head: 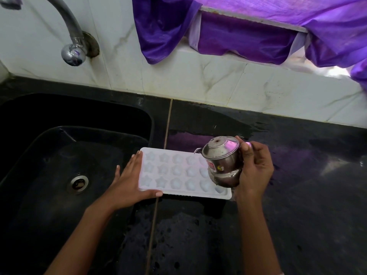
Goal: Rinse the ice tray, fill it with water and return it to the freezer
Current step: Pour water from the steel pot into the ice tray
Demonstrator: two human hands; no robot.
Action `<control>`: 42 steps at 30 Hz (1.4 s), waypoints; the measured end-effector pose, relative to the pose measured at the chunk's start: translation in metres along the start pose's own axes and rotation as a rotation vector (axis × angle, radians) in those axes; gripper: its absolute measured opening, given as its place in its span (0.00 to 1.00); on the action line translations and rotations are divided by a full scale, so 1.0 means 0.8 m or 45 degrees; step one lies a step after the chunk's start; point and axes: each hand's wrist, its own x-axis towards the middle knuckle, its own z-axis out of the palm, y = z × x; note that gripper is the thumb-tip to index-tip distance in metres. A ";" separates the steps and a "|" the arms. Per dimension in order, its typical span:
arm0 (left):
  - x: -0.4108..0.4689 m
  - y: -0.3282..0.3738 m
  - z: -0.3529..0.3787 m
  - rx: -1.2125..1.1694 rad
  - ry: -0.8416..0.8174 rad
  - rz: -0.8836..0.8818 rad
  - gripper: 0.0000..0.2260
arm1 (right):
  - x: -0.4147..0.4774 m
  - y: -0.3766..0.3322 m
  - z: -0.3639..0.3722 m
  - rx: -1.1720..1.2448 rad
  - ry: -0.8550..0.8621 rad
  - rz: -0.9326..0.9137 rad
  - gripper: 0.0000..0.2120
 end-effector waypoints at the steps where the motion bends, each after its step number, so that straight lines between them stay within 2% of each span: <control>1: 0.000 0.000 0.000 -0.003 -0.002 -0.001 0.67 | 0.000 0.000 0.000 0.018 -0.002 0.008 0.11; 5: -0.001 0.002 0.000 0.012 -0.008 -0.018 0.65 | 0.000 0.000 0.001 0.035 -0.009 0.009 0.12; 7: -0.001 0.001 -0.001 0.001 -0.009 -0.012 0.67 | 0.000 0.000 0.001 0.018 -0.007 0.006 0.13; 11: 0.000 -0.001 0.000 -0.022 -0.005 -0.005 0.67 | -0.001 -0.002 0.003 0.030 0.019 0.016 0.08; 22: -0.001 0.000 0.000 -0.015 -0.025 -0.015 0.67 | -0.007 -0.008 0.011 0.243 -0.016 0.084 0.06; 34: -0.003 0.001 0.002 -0.002 -0.006 -0.025 0.64 | -0.012 -0.007 0.028 0.174 -0.129 0.093 0.07; 38: -0.002 0.000 0.002 -0.007 0.001 -0.019 0.67 | -0.014 -0.005 0.032 0.161 -0.145 0.077 0.09; 42: -0.001 0.000 0.002 -0.014 0.012 -0.023 0.63 | -0.016 -0.010 0.034 0.164 -0.160 0.080 0.09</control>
